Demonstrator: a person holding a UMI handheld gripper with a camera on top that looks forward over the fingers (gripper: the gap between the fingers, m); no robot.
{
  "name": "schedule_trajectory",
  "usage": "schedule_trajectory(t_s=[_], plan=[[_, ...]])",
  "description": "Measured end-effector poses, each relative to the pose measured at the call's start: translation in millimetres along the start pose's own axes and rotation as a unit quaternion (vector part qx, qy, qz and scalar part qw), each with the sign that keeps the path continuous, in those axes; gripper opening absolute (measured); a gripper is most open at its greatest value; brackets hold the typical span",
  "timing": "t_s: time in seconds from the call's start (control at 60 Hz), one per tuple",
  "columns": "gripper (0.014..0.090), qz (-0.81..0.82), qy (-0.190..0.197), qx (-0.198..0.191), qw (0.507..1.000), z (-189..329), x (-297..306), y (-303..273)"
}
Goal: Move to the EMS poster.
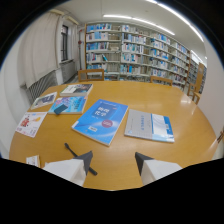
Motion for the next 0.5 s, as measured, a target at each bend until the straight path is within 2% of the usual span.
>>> schedule_trajectory(t_s=[0.017, 0.033, 0.133, 0.283, 0.5], plan=[[0.0843, -0.002, -0.003, 0.004, 1.000, 12, 7, 16], [0.0843, -0.003, -0.002, 0.000, 1.000, 0, -2, 0], [0.0840, -0.009, -0.010, 0.008, 1.000, 10, -6, 18], [0.0844, -0.016, -0.018, 0.012, 1.000, 4, -39, 13], [0.0846, -0.014, -0.006, 0.016, 1.000, 2, -97, 10]])
